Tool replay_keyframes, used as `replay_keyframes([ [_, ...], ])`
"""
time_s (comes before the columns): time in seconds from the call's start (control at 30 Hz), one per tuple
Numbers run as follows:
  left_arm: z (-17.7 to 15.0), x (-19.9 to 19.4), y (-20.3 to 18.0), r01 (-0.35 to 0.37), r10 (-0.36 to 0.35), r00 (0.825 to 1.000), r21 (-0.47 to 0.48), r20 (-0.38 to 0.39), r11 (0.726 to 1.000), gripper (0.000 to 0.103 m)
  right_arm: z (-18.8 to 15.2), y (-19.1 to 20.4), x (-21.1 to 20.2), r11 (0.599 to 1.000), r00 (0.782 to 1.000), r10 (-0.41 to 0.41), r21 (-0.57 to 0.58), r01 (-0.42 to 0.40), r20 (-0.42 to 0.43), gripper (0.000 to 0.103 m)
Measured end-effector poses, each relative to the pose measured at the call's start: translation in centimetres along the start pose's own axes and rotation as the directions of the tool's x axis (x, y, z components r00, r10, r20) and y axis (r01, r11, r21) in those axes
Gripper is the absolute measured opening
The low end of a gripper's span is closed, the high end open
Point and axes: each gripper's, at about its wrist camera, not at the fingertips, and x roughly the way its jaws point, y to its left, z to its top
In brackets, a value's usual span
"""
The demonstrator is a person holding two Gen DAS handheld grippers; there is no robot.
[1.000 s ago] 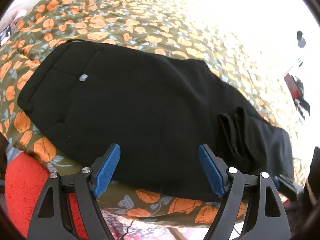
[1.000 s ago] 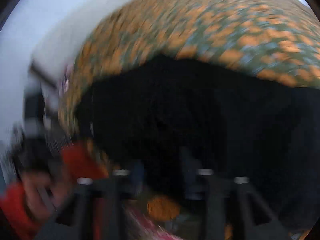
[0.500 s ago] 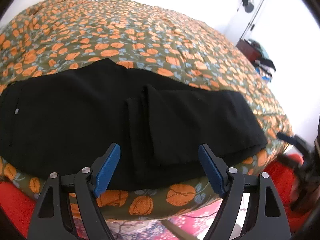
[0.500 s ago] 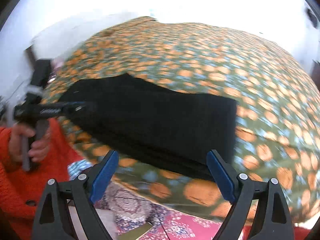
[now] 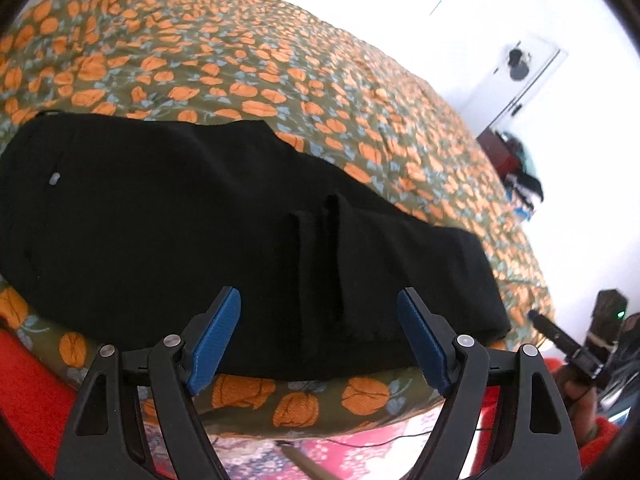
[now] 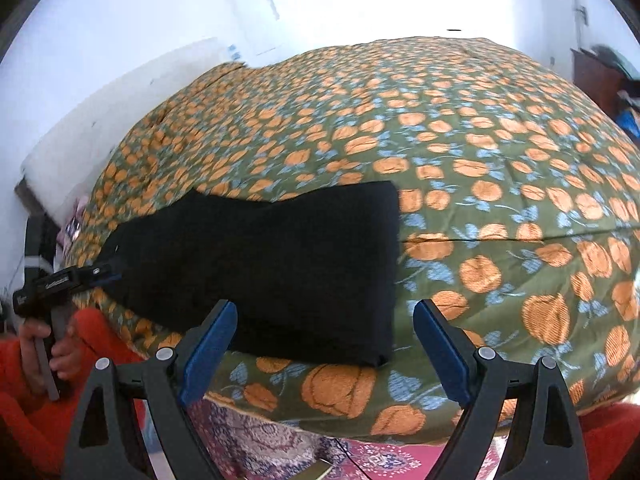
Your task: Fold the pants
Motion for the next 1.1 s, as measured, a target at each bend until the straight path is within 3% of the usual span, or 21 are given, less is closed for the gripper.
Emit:
replay_keyframes([
  [0.2, -0.4, 0.7, -2.1, -0.014, 0.015, 1.000, 0.068, -0.024, 0.998, 0.082, -0.1, -1.9, -0.2, 0.996, 1.000, 0.006, 0.093, -0.006, -0.001, 0.089],
  [0.43, -1.0, 1.1, -4.0, -0.048, 0.054, 0.998, 0.178, -0.026, 0.983, 0.082, -0.2, -2.1, -0.1, 0.995, 1.000, 0.011, 0.102, -0.009, -0.014, 0.089],
  [1.1, -0.8, 1.1, -3.3, -0.075, 0.080, 0.997, 0.165, -0.020, 0.983, 0.082, -0.6, -2.0, 0.0, 0.995, 0.999, 0.007, 0.099, -0.003, -0.037, 0.089],
])
